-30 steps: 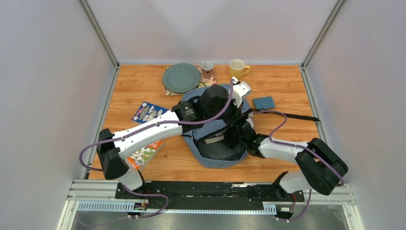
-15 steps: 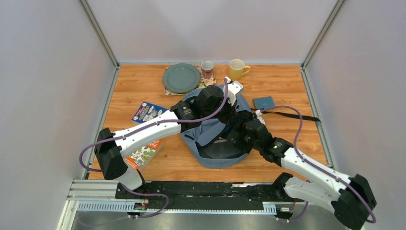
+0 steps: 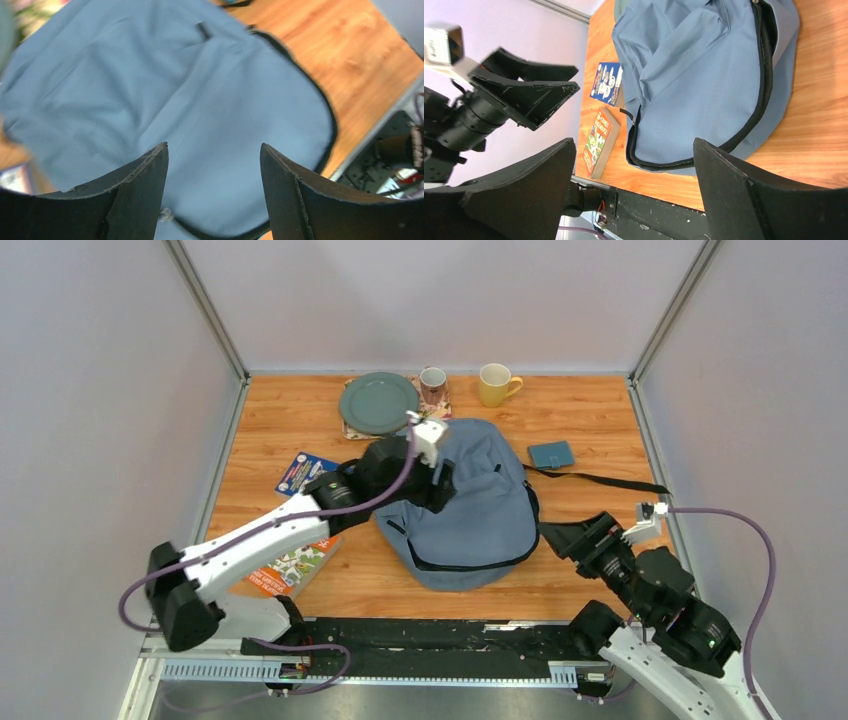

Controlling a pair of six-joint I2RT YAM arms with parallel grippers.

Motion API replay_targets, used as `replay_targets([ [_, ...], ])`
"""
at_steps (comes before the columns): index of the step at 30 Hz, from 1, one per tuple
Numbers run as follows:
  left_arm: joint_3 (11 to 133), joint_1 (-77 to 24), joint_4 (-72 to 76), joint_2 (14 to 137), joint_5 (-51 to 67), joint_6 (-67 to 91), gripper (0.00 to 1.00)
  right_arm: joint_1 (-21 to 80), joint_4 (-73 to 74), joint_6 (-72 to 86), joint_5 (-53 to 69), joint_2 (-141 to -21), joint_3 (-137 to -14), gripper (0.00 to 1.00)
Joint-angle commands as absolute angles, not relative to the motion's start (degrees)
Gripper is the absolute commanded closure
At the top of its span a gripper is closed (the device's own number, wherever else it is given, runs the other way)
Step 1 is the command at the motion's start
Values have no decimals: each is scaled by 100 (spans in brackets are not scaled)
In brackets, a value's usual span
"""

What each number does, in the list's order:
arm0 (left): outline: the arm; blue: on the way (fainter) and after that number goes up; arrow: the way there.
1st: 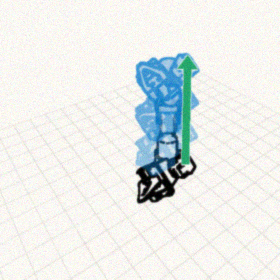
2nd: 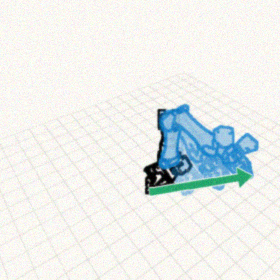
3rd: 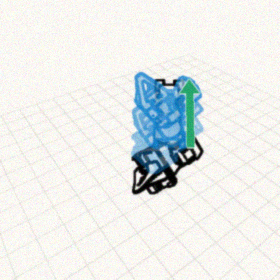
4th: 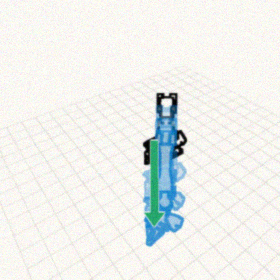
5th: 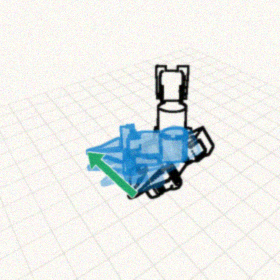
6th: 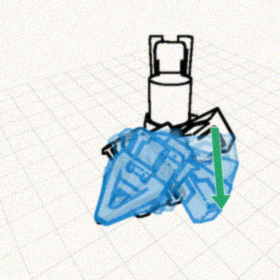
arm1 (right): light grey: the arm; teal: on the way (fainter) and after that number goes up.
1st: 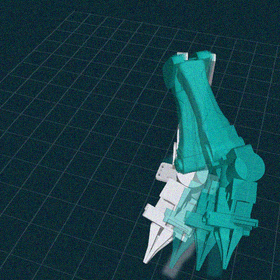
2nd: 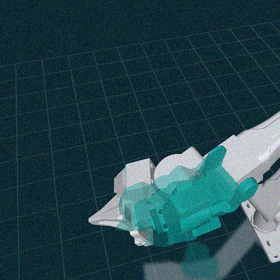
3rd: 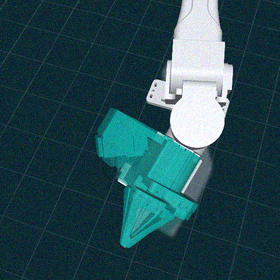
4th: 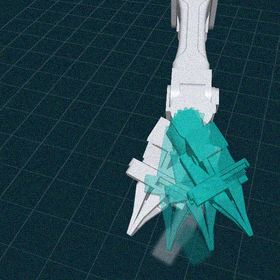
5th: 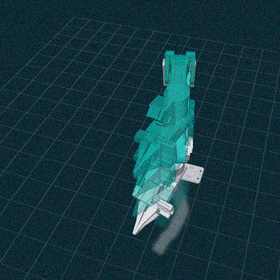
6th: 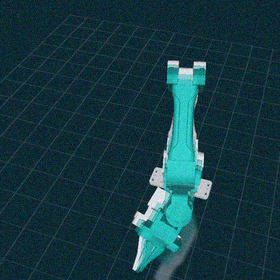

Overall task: Pack the student bag
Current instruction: Place the book in the student bag, then pick up the book from the center of the board.

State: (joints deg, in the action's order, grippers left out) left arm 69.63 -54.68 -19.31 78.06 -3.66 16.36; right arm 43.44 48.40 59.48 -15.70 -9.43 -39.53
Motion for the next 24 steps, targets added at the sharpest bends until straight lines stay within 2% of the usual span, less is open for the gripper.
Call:
replay_targets([
  [1,5910,-4529,-2100,6418,-747,2346,25,4368,5002,5547,-1794,-1106,-4245,10],
  [3,5513,-3976,-2249,5726,-869,2478,25,4360,4528,5301,-1390,-1475,-4350,9],
  [7,4713,-3122,-2934,4774,-1450,2680,24,4377,3597,4923,-240,-2983,-4447,10],
  [11,4150,-2225,-4084,4053,-2020,3269,23,4482,2709,4589,745,-4216,-4710,10],
  [16,3639,-1600,-5035,3174,-2469,4086,22,4833,2382,3965,843,-5910,-5501,10],
  [20,3595,-1311,-5808,3216,-2855,4517,21,5175,2661,3596,993,-7257,-6772,10],
  [24,3446,-986,-5933,3217,-2769,4623,20,5396,2724,3314,1230,-8453,-7713,10],
])
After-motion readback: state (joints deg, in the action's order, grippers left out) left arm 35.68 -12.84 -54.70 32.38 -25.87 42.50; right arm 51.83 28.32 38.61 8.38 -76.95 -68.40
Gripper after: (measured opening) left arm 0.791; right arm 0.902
